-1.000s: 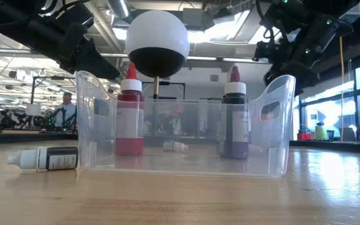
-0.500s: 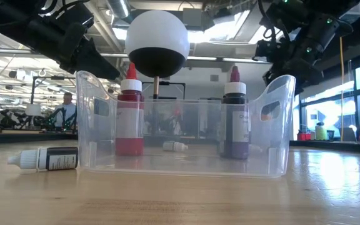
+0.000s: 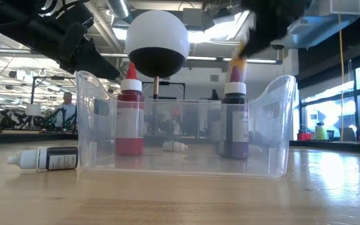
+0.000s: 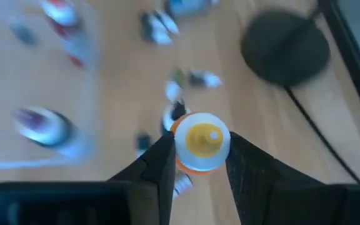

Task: Pick & Place food coloring
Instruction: Put the large yellow food coloring bottle into the transparent bin

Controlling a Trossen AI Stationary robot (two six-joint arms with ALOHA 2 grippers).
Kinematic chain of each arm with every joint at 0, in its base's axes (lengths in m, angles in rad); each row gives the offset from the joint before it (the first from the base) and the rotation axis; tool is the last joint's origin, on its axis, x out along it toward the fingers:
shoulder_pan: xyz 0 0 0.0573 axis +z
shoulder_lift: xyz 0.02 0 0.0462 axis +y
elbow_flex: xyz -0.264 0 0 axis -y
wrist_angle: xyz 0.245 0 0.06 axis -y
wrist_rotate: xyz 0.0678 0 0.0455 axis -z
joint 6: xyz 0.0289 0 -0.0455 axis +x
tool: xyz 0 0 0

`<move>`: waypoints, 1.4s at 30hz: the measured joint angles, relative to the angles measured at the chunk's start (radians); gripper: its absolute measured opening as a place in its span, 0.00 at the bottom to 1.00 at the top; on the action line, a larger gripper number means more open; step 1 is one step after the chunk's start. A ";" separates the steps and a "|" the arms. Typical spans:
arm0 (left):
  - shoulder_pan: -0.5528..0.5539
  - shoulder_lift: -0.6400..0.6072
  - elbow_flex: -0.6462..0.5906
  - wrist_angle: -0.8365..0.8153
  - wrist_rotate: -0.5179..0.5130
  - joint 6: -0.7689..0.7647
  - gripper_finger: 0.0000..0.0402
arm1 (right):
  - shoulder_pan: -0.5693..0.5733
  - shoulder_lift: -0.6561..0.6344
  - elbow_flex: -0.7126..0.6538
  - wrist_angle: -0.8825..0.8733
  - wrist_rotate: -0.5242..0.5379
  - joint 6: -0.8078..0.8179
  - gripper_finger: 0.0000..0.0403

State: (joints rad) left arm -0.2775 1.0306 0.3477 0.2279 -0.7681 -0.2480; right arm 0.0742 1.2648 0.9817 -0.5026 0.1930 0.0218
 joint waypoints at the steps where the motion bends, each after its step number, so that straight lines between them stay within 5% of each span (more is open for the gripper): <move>1: 0.000 0.000 0.000 0.000 0.000 0.000 0.45 | 0.021 0.000 0.018 0.008 0.000 0.000 0.30; 12: 0.000 0.000 0.000 0.000 0.000 0.000 0.45 | 0.177 0.023 0.072 0.108 0.048 0.003 0.30; 21: 0.000 0.000 0.000 0.000 0.000 0.000 0.45 | 0.230 0.226 0.072 0.274 -0.060 -0.060 0.30; 34: 0.000 0.000 0.000 0.000 0.000 0.000 0.45 | 0.223 0.421 0.304 0.036 -0.119 -0.056 0.30; 42: 0.000 0.000 0.000 0.000 0.001 0.000 0.45 | 0.222 0.496 0.311 0.026 -0.101 -0.056 0.31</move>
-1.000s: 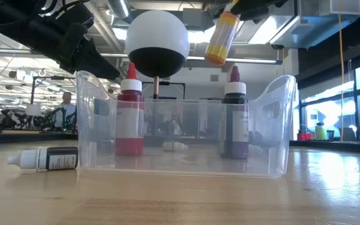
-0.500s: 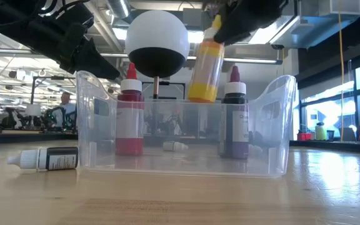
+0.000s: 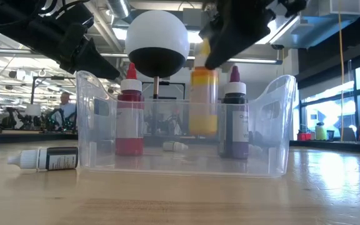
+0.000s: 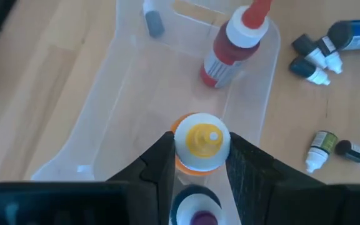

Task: Pick & Place food coloring
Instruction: Put the large yellow food coloring bottle into the transparent bin

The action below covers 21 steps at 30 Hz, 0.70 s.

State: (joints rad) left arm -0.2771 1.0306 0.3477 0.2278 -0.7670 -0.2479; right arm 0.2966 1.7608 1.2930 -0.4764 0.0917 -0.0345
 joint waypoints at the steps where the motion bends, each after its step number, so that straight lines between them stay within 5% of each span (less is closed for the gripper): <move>1: 0.000 0.000 0.000 0.000 0.000 0.000 0.45 | 0.000 0.002 0.000 -0.002 0.007 0.000 0.31; 21: 0.000 0.000 0.000 0.000 0.002 0.000 0.45 | 0.000 0.001 -0.014 -0.004 0.012 -0.015 0.32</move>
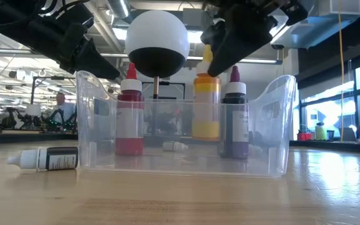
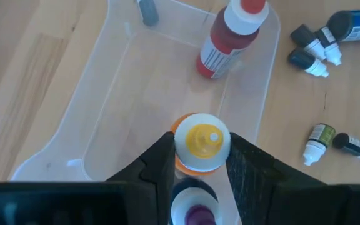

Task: Pick & Place food coloring
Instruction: Put the large yellow food coloring bottle into the transparent bin

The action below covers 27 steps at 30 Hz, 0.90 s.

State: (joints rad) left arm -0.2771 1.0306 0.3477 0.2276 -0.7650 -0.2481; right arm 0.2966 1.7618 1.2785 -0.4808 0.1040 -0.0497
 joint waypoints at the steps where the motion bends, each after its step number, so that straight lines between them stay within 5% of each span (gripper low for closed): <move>1: 0.000 0.000 0.000 0.000 0.000 0.000 0.45 | 0.000 0.000 0.000 0.001 0.000 -0.007 0.32; 27: 0.000 0.000 0.000 -0.007 0.000 0.000 0.45 | 0.000 0.035 -0.001 -0.011 0.044 -0.062 0.34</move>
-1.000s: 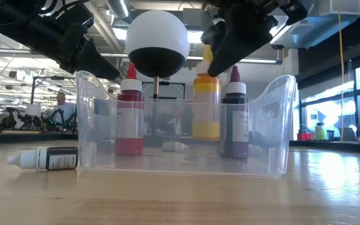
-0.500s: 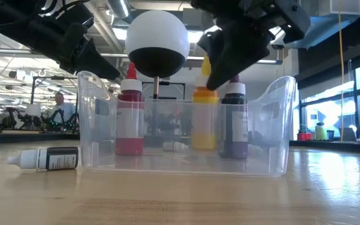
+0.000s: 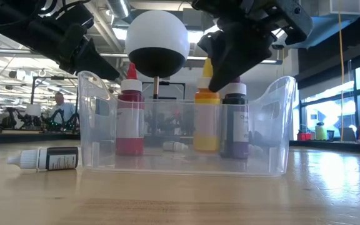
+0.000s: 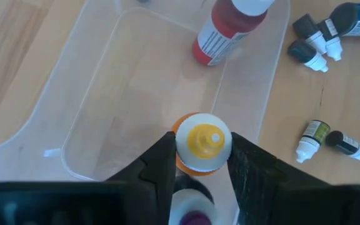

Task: Pick & Place food coloring
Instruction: Put the large yellow food coloring bottle into the transparent bin, then put the large blue food coloring bottle into the transparent bin

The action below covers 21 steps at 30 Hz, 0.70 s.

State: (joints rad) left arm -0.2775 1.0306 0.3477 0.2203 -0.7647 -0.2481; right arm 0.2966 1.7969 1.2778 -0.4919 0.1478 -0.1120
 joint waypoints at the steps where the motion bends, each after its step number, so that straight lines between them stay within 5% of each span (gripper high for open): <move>1: 0.000 0.000 0.000 0.000 0.000 0.000 0.45 | 0.000 0.000 0.000 0.000 0.000 0.001 0.35; 11: 0.000 0.000 0.000 0.000 0.000 0.000 0.45 | 0.000 0.000 0.000 -0.001 0.032 -0.027 0.48; 21: 0.000 0.000 0.000 -0.008 0.000 0.000 0.45 | 0.008 -0.081 0.002 -0.019 0.105 -0.025 0.49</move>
State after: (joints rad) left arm -0.2775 1.0306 0.3477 0.2123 -0.7647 -0.2481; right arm 0.3049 1.7158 1.2797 -0.5111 0.2530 -0.1368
